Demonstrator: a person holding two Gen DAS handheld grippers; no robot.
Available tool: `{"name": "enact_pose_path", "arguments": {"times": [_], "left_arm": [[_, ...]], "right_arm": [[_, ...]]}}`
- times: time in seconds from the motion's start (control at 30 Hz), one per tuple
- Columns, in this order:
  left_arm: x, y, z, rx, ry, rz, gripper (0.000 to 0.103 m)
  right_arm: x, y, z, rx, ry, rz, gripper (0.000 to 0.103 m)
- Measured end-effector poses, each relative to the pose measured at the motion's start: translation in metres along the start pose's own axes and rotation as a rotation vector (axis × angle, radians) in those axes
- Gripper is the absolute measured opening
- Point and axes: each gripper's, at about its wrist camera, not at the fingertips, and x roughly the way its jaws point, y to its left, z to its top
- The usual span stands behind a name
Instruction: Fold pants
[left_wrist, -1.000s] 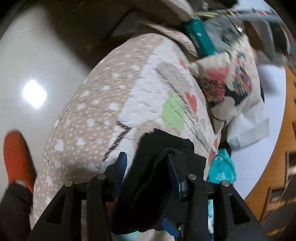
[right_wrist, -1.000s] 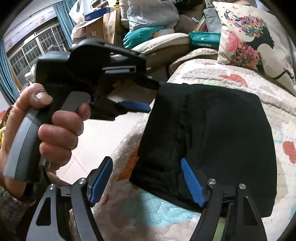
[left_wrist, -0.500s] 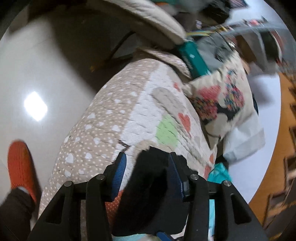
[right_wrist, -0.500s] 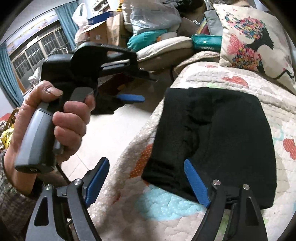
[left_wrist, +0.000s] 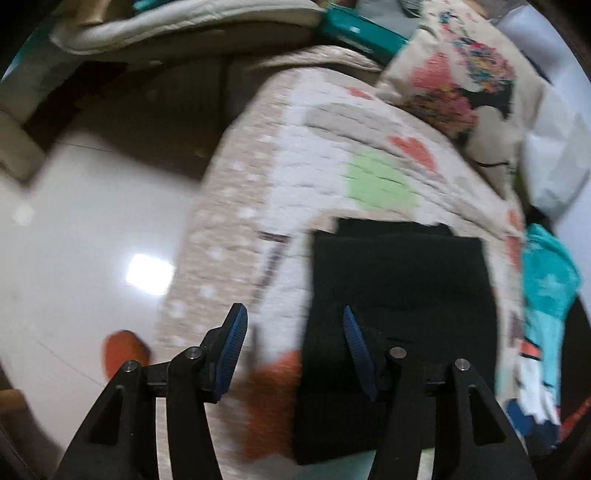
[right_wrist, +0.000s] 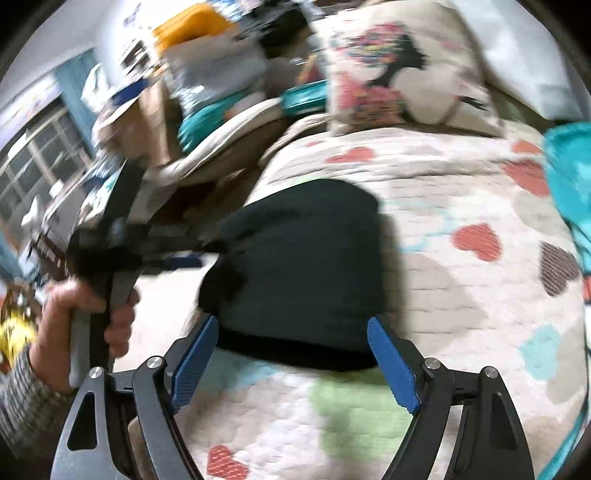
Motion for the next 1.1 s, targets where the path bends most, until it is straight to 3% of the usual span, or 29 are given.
{"name": "enact_pose_path", "arguments": {"times": [0.07,0.1,0.27,0.37,0.5,0.63,0.87,1.1], "left_arm": [[-0.002,0.008,0.000,0.000,-0.033,0.101,0.054],[-0.002,0.014,0.000,-0.016,-0.038,0.114,0.054],[-0.016,0.036,-0.012,-0.167,-0.040,-0.036,0.054],[-0.031,0.029,-0.023,-0.184,-0.090,-0.106,0.054],[-0.049,0.016,-0.033,-0.140,-0.153,-0.116,0.054],[-0.052,0.000,-0.034,-0.082,-0.164,-0.134,0.054],[-0.040,-0.003,-0.032,-0.115,-0.095,-0.250,0.055],[-0.025,-0.003,-0.031,-0.133,-0.062,-0.246,0.055]], "right_arm": [[-0.005,-0.013,0.001,0.043,-0.016,-0.016,0.087],[-0.007,-0.017,0.002,0.056,-0.019,-0.018,0.087],[-0.012,-0.029,0.001,0.095,-0.033,-0.022,0.087],[-0.011,-0.031,0.001,0.103,-0.035,-0.024,0.087],[-0.009,-0.034,-0.001,0.115,-0.033,-0.023,0.087],[-0.007,-0.036,-0.002,0.125,-0.028,-0.032,0.087],[0.006,-0.038,0.016,0.123,0.005,-0.031,0.087],[0.036,-0.036,0.041,0.088,0.049,-0.027,0.087]]}}
